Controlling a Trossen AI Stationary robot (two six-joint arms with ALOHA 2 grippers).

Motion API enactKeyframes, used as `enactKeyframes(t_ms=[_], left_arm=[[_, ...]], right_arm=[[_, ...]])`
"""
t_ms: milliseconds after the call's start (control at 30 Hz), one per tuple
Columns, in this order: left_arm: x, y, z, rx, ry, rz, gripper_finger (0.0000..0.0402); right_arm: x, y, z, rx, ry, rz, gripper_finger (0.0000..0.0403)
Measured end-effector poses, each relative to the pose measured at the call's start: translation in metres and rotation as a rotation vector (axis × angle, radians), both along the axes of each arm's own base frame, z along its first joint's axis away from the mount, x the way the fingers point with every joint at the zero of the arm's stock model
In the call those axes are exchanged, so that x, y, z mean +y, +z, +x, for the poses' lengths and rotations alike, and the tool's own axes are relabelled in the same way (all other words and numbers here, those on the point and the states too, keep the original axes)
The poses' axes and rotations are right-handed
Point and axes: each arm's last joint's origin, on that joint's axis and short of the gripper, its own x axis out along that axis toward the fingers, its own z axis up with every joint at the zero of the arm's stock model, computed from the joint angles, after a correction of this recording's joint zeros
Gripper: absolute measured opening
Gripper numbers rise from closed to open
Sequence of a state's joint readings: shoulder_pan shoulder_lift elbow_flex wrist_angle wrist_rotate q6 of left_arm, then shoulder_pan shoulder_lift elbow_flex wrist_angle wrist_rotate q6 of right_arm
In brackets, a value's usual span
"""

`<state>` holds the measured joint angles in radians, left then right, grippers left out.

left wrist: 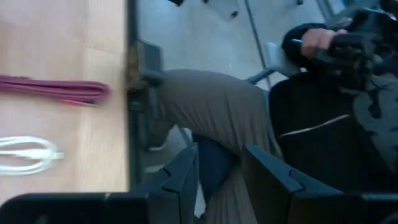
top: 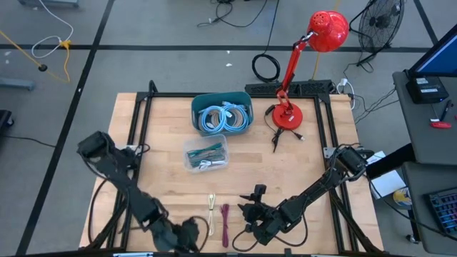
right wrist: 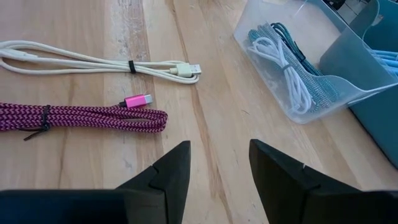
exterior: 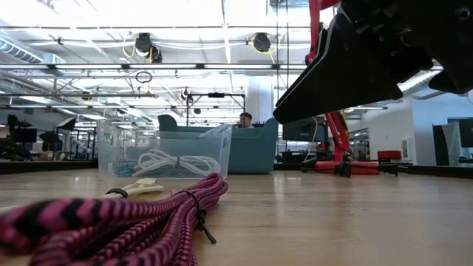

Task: Pick & Place USB Port
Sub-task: Put the light brown charger cable into the transparent bin

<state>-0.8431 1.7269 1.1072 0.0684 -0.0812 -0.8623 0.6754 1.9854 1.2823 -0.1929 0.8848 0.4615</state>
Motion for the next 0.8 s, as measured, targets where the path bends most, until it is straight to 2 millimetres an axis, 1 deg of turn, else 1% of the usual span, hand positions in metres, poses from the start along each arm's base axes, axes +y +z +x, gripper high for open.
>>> enactKeyframes(t_ms=[100, 200, 267, 400, 467, 533, 667, 733, 800], left_arm=[[-0.013, -0.011, 0.001, -0.005, -0.007, 0.047, 0.0124], [-0.016, -0.019, 0.007, 0.035, -0.023, 0.195, 0.0124], [-0.012, -0.018, 0.013, 0.088, -0.019, 0.320, 0.0124], [0.005, -0.015, 0.029, 0.249, -0.013, 0.570, 0.0124], [0.016, -0.012, 0.038, 0.333, 0.018, 0.632, 0.0124], [0.026, -0.007, 0.052, 0.400, 0.092, 0.580, 0.0124], [0.049, -0.006, 0.077, 0.543, 0.309, 0.350, 0.0124], [0.058, -0.005, 0.085, 0.572, 0.389, 0.267, 0.0124], [0.063, -0.005, 0.090, 0.596, 0.448, 0.216, 0.0124]], right_arm=[[0.000, 0.000, 0.000, -0.003, -0.005, 0.017, 0.0155], [-0.001, -0.001, 0.001, 0.009, 0.003, 0.032, 0.0155], [-0.001, -0.001, 0.001, 0.009, 0.002, 0.033, 0.0155], [-0.001, -0.001, 0.001, 0.009, 0.002, 0.033, 0.0155], [-0.002, -0.001, 0.001, 0.014, 0.002, 0.030, 0.0155], [-0.002, -0.001, 0.001, 0.020, 0.002, 0.025, 0.0155], [-0.003, -0.003, -0.001, 0.037, -0.011, 0.021, 0.0155], [-0.006, -0.005, -0.004, 0.058, -0.032, 0.020, 0.0155], [-0.009, -0.008, -0.008, 0.088, -0.071, 0.018, 0.0155]])
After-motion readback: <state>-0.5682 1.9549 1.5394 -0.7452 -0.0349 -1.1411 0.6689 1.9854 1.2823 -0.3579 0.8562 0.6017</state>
